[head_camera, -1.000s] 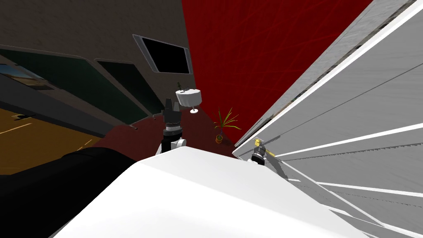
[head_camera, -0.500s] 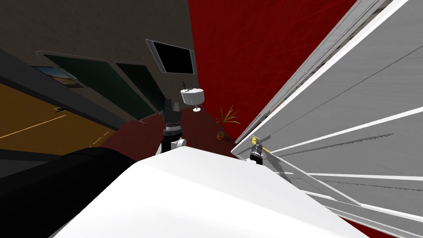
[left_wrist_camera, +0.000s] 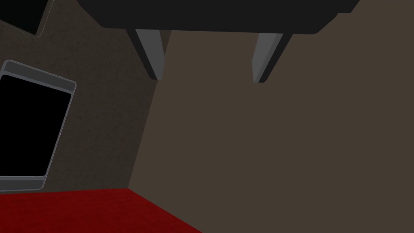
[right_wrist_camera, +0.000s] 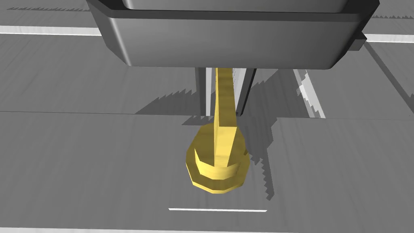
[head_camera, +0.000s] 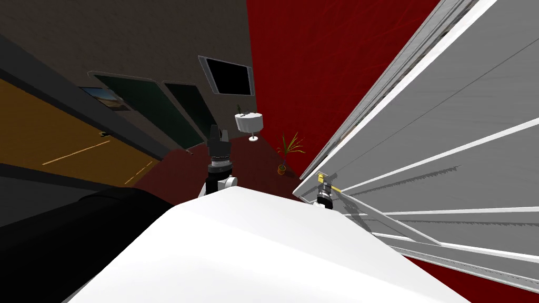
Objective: Pull the door open
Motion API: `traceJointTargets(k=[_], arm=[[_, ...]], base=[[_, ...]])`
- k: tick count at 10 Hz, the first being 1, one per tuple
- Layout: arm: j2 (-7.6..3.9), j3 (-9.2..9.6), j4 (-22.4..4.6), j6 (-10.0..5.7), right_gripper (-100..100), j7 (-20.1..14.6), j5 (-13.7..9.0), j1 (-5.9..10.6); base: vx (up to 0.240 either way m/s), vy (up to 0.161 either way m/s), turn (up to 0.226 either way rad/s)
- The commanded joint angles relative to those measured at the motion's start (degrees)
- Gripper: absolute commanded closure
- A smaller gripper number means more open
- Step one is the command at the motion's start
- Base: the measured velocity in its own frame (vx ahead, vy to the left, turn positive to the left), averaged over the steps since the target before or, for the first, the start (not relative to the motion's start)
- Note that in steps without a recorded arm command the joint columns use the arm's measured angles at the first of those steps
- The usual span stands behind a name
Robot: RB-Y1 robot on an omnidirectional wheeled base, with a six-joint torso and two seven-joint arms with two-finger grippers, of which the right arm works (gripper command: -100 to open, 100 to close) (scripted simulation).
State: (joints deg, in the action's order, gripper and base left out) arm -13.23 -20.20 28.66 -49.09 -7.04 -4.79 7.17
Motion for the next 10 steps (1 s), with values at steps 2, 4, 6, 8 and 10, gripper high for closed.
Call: traceJointTargets(k=[2, 4, 6, 8, 10], arm=[[-0.54, 1.25, 0.2, -0.48, 100, -1.37, 0.81, -0.31], [-1.03, 2.39, 0.33, -0.87, 100, -2.57, 1.53, -0.61], [-1.62, 3.77, 0.48, -1.33, 100, -4.01, 2.42, -0.97], [-2.08, 4.84, 0.59, -1.69, 100, -5.13, 3.1, -1.25], [-2.21, 5.37, 1.17, -1.53, 100, -5.76, 3.5, -1.98]], base=[[-0.214, -0.024, 0.098], [-0.246, -0.016, 0.108], [-0.262, -0.009, 0.114], [-0.25, -0.002, 0.089], [-0.131, -0.006, 0.043]])
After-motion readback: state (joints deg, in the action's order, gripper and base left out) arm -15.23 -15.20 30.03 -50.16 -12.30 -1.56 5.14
